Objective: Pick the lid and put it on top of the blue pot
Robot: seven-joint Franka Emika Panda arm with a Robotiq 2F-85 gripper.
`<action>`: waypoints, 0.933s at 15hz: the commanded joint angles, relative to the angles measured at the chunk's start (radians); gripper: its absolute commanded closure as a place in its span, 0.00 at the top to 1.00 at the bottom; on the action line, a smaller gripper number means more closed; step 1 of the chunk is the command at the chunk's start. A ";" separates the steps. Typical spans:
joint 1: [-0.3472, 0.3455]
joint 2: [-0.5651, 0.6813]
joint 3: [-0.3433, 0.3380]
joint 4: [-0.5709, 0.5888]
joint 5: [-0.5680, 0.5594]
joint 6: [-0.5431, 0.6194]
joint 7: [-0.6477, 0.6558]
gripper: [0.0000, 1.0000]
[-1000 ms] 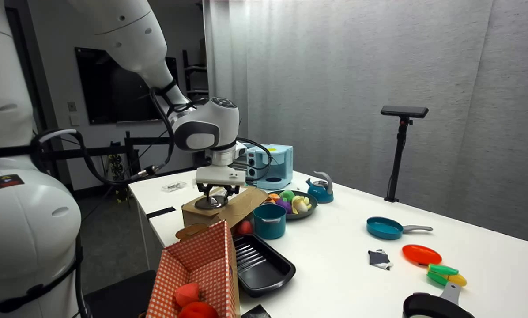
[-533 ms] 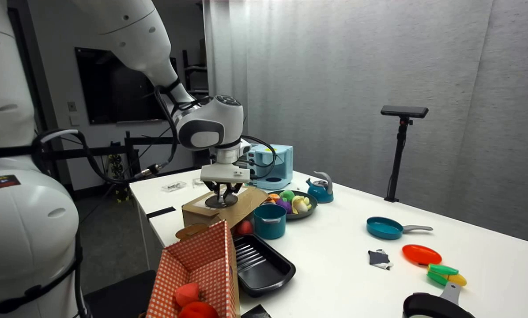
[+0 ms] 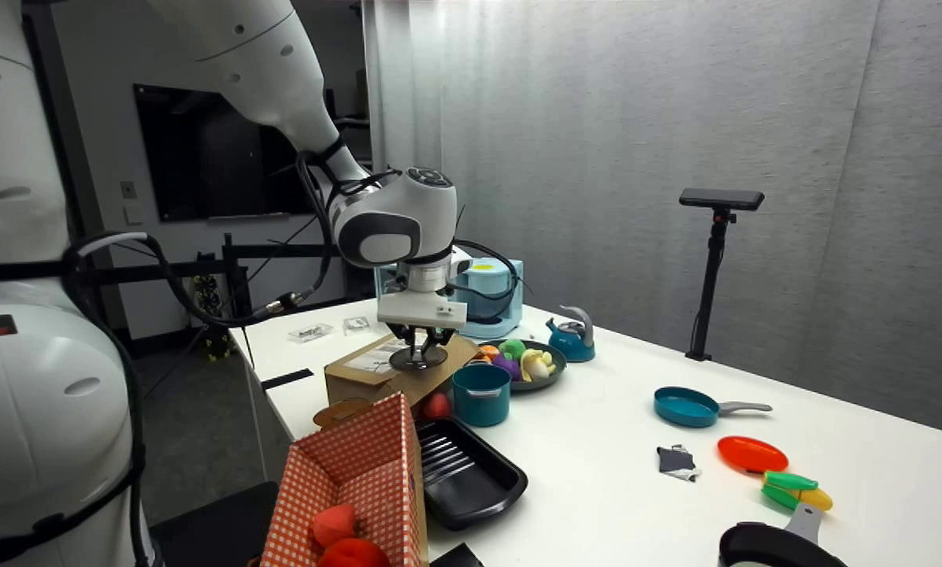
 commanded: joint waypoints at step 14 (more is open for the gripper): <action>-0.113 0.141 -0.015 0.236 -0.253 0.003 0.290 0.05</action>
